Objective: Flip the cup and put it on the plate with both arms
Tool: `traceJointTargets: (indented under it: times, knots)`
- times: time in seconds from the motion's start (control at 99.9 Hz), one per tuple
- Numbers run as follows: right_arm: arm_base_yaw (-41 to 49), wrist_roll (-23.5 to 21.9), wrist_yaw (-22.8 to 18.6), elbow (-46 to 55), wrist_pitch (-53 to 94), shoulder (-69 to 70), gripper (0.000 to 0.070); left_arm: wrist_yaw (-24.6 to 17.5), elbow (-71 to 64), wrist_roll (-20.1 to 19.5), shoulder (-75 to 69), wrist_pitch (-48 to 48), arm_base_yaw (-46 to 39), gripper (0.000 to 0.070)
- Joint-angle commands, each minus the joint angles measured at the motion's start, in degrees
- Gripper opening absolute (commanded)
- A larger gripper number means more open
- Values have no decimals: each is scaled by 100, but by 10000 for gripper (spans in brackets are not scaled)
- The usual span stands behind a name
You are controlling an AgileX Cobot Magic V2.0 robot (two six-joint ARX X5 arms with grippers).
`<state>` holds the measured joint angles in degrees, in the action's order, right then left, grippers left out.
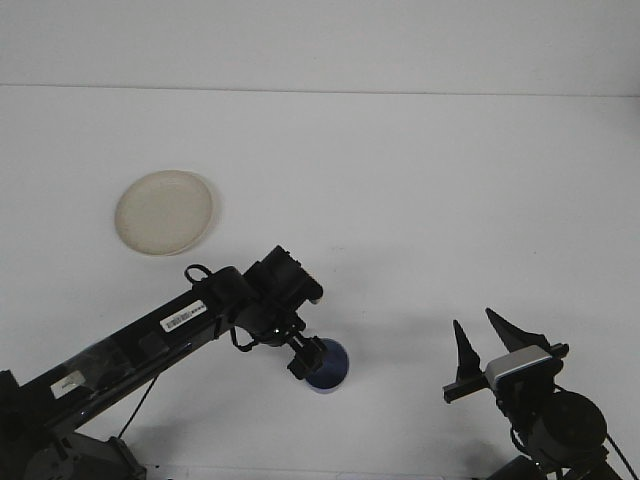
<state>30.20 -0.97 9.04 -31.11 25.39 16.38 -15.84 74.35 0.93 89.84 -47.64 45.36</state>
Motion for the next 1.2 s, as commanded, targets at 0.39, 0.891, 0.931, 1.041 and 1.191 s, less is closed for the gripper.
traceJointTargets:
  times: [0.39, 0.891, 0.931, 1.041, 1.191]
  knots:
    - [17, -74, 0, -9, -48, 0, 334, 238, 116, -48, 992, 323, 334, 490]
    - [15, -74, 2, -9, -48, 0, 334, 579, 422, -15, 981, 39, 289, 14]
    - [17, -74, 2, -9, -48, 0, 334, 715, 616, -57, 981, -149, 221, 14]
    - [17, -74, 2, -9, -48, 0, 334, 887, 1300, -212, 981, -562, -59, 14]
    - [17, -74, 2, -9, -48, 0, 334, 1126, 2350, -334, 981, -850, -743, 14]
